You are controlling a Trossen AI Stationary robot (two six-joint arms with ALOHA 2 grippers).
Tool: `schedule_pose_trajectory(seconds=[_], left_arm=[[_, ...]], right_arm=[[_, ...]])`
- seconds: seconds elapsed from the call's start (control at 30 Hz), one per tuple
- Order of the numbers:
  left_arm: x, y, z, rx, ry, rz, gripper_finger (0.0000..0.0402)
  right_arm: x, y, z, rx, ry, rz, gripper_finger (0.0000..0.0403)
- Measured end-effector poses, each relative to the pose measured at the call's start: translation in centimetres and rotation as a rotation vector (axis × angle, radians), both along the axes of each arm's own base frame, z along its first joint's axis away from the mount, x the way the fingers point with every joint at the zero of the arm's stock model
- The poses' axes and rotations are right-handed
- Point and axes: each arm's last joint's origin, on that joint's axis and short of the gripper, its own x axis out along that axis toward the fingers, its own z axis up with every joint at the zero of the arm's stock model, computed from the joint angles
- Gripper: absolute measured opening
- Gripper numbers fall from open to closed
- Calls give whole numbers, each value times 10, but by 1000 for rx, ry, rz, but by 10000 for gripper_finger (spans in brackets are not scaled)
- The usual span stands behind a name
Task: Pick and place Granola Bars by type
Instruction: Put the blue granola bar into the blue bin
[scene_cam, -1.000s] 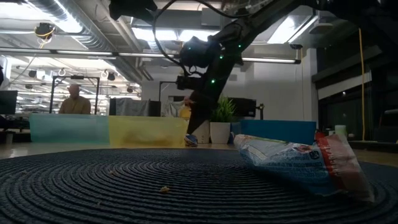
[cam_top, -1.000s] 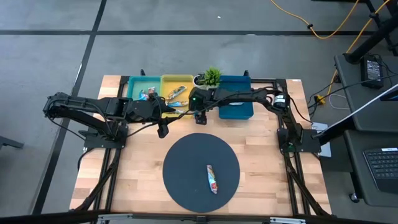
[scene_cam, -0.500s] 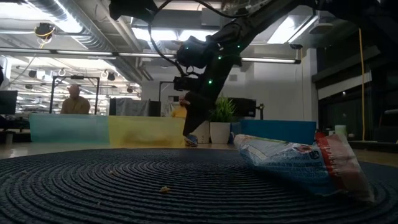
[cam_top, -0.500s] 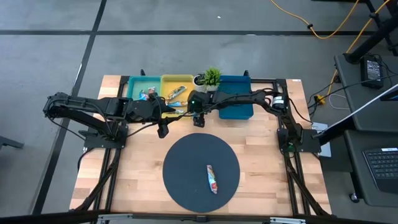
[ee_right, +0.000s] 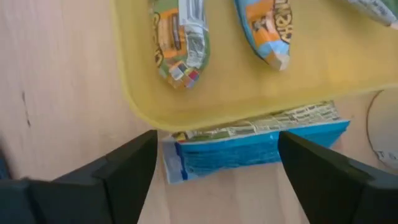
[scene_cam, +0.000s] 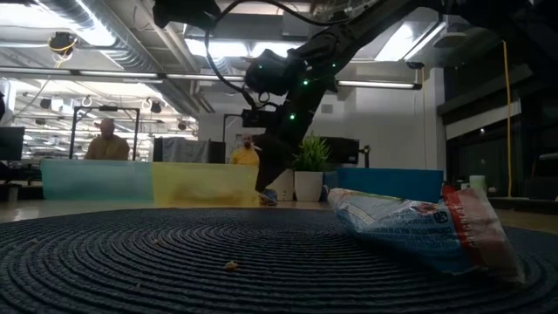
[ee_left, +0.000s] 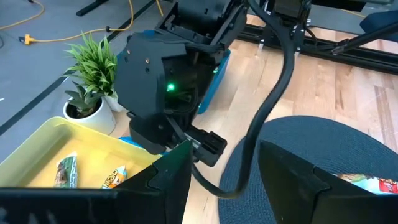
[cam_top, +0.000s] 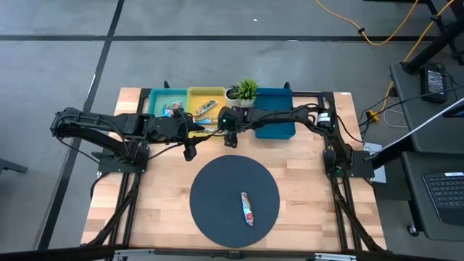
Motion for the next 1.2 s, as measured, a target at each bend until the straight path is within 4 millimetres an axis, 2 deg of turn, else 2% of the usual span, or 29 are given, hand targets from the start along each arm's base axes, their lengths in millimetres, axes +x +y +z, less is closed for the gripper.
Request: schedule_pose_trajectory(seconds=[0.17,0.43,0.57,0.97,1.07,1.2], left_arm=[[0,0,0,0,0,0,173],[0,0,0,0,1,0,173],[0,0,0,0,1,0,173],[0,0,0,1,4,0,173],[0,0,-1,1,6,0,173],[0,0,-1,2,8,1,173]], right_arm=[[1,2,-13,8,34,3,333],[2,-2,-19,-43,49,-28,317],[3,-2,-19,-52,41,-30,280],[-6,0,-11,-44,113,-29,133],[-13,1,-2,-37,143,-29,110],[-22,2,22,-39,142,-30,90]])
